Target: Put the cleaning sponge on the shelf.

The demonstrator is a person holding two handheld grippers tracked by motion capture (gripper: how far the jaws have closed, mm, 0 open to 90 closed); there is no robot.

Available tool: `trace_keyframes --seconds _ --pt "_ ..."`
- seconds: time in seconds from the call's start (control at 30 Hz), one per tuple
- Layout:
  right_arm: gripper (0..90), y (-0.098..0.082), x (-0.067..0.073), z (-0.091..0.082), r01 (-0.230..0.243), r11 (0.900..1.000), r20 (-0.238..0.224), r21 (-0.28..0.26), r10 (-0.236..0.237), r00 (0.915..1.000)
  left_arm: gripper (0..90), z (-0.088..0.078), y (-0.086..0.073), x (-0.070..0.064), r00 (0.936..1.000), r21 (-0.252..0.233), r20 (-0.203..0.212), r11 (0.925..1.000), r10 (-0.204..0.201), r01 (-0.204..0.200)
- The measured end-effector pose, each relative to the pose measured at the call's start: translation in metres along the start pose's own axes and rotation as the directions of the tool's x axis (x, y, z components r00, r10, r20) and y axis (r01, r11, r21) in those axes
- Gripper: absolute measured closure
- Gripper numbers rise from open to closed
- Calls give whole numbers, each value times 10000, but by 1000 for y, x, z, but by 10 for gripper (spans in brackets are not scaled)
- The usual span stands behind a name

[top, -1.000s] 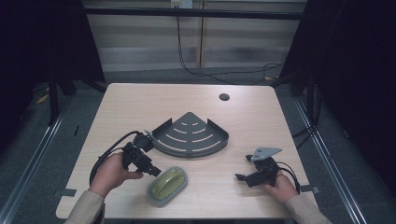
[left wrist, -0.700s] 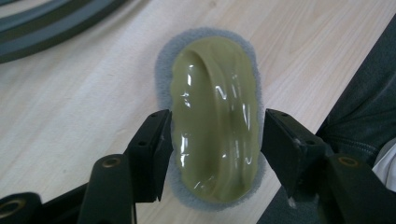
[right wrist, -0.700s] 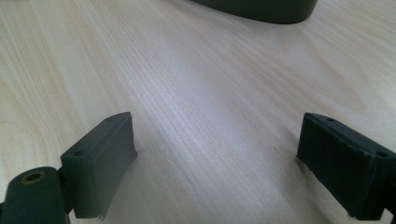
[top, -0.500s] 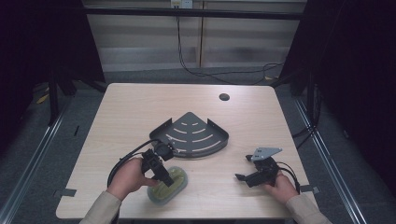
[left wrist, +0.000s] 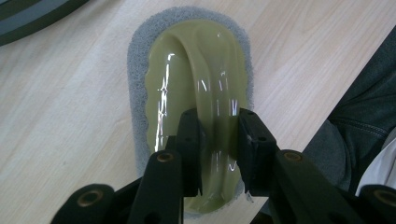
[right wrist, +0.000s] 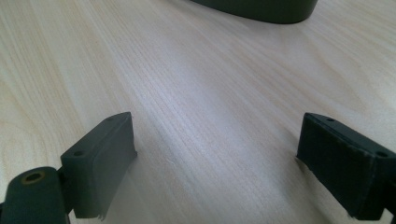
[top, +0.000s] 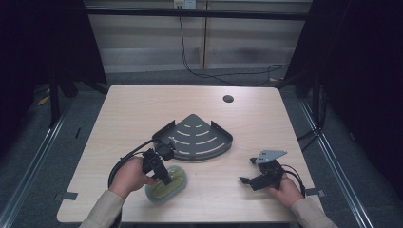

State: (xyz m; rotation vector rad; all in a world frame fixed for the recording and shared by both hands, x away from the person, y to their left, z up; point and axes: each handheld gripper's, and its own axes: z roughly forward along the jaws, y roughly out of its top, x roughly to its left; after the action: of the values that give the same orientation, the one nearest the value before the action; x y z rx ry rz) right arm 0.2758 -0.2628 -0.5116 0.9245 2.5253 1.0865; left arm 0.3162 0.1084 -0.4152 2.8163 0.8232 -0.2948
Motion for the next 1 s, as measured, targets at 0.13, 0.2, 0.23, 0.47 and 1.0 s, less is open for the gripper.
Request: trace_keyframes --seconds 0.13,0.2,0.23,0.47,1.0 --pt "106 0 0 0 0 10000 -2 -1 0 10000 725 -6 -3 6 9998 -87 -59 9997 -212 212" --pt "106 0 0 0 -2 10000 -3 -2 2 10000 725 -9 -5 10 9994 -145 -97 9994 -318 317" --pt "106 0 0 0 -1 10000 -2 -1 1 10000 725 -11 -7 12 9991 -187 -117 9990 -409 407" --pt "106 0 0 0 -8 10000 -5 -1 8 10000 725 -21 -11 23 9970 -186 -260 9972 -723 718" --pt "106 0 0 0 4 10000 -6 -3 -4 10000 724 -42 -10 41 9908 -245 -663 9929 -1176 1162"
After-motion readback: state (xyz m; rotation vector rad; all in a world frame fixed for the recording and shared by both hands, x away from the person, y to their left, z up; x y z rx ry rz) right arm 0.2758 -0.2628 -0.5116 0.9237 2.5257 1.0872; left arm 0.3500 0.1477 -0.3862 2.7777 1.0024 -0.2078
